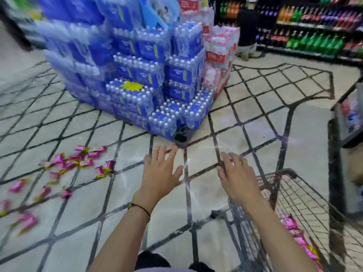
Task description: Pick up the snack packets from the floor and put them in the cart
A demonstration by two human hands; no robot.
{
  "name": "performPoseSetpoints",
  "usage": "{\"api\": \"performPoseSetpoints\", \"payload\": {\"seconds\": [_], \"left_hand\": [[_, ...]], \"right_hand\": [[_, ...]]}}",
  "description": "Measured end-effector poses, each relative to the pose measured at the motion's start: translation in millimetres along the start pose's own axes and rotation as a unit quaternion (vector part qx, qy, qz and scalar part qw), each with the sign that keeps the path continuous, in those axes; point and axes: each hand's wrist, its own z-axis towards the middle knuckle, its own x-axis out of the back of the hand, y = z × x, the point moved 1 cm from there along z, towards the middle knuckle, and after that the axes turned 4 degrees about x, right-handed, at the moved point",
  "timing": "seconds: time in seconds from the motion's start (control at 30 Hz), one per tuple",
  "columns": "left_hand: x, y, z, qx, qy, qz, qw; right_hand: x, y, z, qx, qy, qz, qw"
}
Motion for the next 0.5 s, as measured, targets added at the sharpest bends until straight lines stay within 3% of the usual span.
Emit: {"api": "performPoseSetpoints", "payload": {"seconds": [0.23, 0.5], "left_hand": [[21, -164, -65, 0.173, 0.014, 0.002, 0.985], [56, -379, -167, 0.304, 0.028, 0.031, 0.952]], "right_hand": [[-24, -178, 60, 0.157, -0.014, -0.001, 0.988], [-83, -427, 98, 0.308, -0.052, 0.014, 0.950]]}}
